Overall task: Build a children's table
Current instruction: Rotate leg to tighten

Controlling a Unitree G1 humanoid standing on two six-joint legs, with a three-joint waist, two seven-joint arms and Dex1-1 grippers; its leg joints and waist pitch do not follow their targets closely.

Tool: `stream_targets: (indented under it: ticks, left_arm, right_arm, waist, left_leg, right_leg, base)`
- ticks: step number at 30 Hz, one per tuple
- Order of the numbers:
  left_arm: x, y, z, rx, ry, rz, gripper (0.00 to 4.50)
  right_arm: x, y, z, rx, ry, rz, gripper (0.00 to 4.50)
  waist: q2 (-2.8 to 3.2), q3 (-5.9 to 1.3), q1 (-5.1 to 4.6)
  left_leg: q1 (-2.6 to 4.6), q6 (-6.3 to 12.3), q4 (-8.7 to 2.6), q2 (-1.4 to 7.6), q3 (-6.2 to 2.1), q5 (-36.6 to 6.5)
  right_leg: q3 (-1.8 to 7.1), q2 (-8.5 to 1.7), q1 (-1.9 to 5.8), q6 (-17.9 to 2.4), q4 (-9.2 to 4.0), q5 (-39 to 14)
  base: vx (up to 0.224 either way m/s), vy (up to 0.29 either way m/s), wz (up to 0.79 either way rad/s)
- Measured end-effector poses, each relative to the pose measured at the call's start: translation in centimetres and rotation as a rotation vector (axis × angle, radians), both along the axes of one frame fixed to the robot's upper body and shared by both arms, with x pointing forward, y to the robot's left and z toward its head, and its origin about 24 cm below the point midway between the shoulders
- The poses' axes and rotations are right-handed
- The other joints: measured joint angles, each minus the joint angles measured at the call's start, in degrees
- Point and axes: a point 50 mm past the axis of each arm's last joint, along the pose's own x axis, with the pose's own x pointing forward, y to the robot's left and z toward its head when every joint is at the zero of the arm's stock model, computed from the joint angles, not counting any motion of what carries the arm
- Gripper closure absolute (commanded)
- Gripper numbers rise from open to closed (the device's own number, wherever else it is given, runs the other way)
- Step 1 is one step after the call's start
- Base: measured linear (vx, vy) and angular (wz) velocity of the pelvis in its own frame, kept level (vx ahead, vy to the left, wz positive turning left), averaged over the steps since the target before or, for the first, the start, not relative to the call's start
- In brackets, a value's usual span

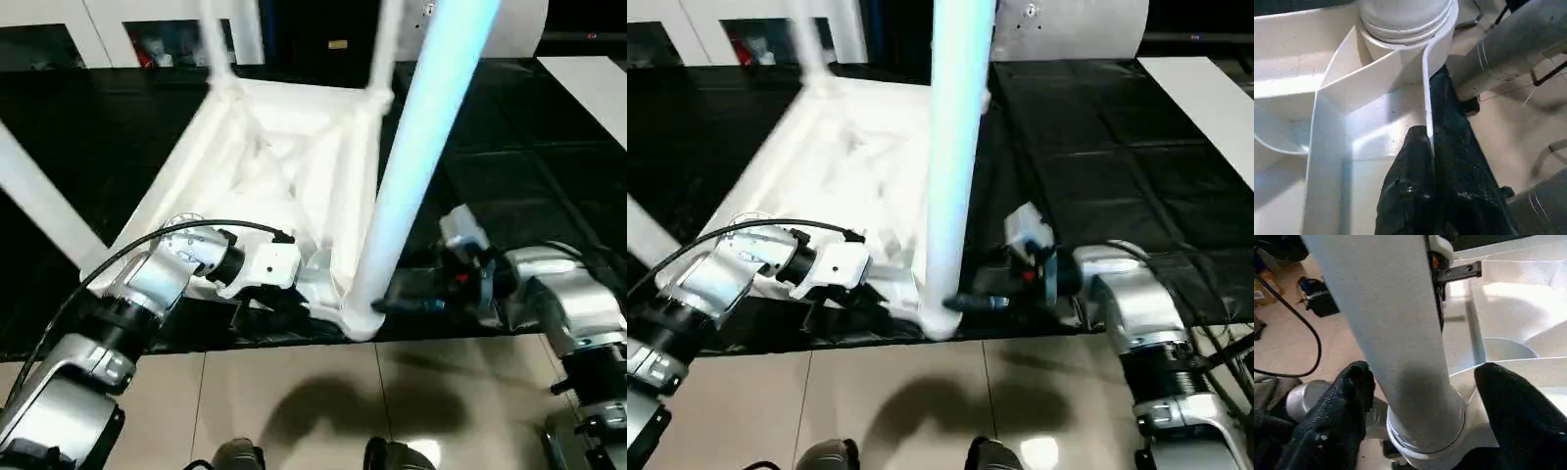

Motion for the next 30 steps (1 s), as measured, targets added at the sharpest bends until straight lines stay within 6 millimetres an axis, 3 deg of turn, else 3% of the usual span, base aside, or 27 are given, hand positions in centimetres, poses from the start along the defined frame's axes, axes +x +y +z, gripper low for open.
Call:
stream_targets:
  ticks: [12,17,19,24,30]
  left_arm:
    - [0.1,-0.1,-0.2,-0.010,0.015,-0.009,4.50]
    - [0.2,0.1,-0.2,-0.021,0.046,0.012,4.50]
    - [0.2,0.5,-0.3,-0.047,0.097,0.073,4.50]
    - [1.0,1.4,-0.4,-0.068,0.110,0.302,4.50]
    - [2.1,-0.4,-0.7,-0.160,0.071,0.566,4.50]
  right_arm:
    - [0.1,0.9,-0.4,0.034,0.050,0.054,2.17]
    - [0.1,1.1,-0.4,0.036,0.054,0.049,2.37]
    - [0.1,2.0,-0.4,0.046,0.052,0.018,2.41]
    - [1.2,3.7,-0.3,0.033,-0.015,-0.227,2.46]
    - [3.5,4.7,-0.3,0.031,-0.046,-0.626,2.49]
  waist:
    - [-0.15,-0.07,0.02]
    - [-0.17,-0.07,-0.09]
    - [-0.18,-0.06,-0.35]
    - [-0.38,0.05,-2.88]
    - [-0.62,0.18,-5.05]
  left_leg:
    - [0.05,0.03,0.00,-0.08,0.30,-0.01]
    - [0.07,0.02,0.00,-0.06,0.34,-0.02]
    - [0.09,0.01,-0.02,-0.03,0.37,-0.01]
    - [0.38,-0.29,-0.07,-0.07,0.39,-0.10]
    - [0.56,-0.30,-0.46,-0.14,0.13,-0.11]
  right_leg:
    - [0.69,0.13,-0.05,0.01,0.02,0.00]
    - [0.73,0.16,-0.07,0.03,0.02,-0.02]
    - [0.75,0.20,-0.13,0.03,0.06,-0.01]
    - [0.90,0.30,-0.10,0.74,-0.02,-0.19]
    - [0.90,0.72,-0.09,0.81,-1.24,-0.23]
  base:
    - [0.000,0.000,0.00]
    - [0.000,0.000,0.00]
    - [0.000,0.000,0.00]
    - [0.000,0.000,0.00]
    - [0.000,0.000,0.00]
